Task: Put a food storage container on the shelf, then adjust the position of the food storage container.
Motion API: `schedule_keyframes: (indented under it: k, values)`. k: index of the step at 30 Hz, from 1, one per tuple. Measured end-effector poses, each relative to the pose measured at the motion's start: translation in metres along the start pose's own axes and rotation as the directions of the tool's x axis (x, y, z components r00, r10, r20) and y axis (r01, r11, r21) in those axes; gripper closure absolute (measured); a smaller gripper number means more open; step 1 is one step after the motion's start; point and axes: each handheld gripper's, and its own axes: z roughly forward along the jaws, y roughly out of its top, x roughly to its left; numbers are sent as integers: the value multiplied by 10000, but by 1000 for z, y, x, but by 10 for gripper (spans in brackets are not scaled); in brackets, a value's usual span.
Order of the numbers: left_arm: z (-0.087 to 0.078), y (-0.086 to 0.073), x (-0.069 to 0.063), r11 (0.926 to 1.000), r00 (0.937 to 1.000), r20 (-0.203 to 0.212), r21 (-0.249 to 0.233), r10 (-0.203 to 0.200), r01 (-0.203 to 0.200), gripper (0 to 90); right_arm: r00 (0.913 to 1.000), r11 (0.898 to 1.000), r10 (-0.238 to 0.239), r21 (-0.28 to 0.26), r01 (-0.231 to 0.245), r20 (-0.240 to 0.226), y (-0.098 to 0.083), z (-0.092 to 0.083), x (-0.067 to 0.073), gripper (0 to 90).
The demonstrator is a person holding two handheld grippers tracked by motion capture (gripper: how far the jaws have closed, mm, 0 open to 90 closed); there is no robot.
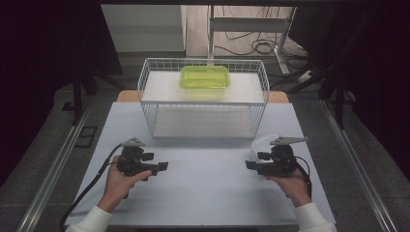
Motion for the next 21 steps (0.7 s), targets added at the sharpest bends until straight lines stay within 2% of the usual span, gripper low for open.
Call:
schedule_keyframes:
  k: [3, 9, 15, 19, 20, 21]
  values:
    - [-3, -2, 0, 10000, 10000, -49, -36, -30, 29, 221, 10000, 9999, 48, -144, -49, -8, 3, -2, -2, 309]
    - [-7, -2, -1, 9996, 9999, -47, -253, -141, 140, 219, 9999, 9999, 103, -54, -103, -70, 6, -3, -6, 307]
    - [-4, 2, 2, 9982, 9981, 381, -347, -477, 490, 220, 9998, 9998, 181, 78, -181, 43, 12, -9, -17, 307]
    - [-4, 0, 2, 9993, 9997, 19, -277, -262, 263, 221, 9984, 9989, 395, 255, -405, 408, 21, -18, -31, 309]
    - [-6, -1, 1, 9996, 9998, -95, -250, -151, 148, 223, 9975, 9982, 455, 357, -475, 535, 26, -22, -39, 325]
    - [-6, -1, 1, 9996, 9998, -95, -250, -151, 148, 223, 9975, 9982, 455, 357, -475, 535, 26, -22, -39, 325]
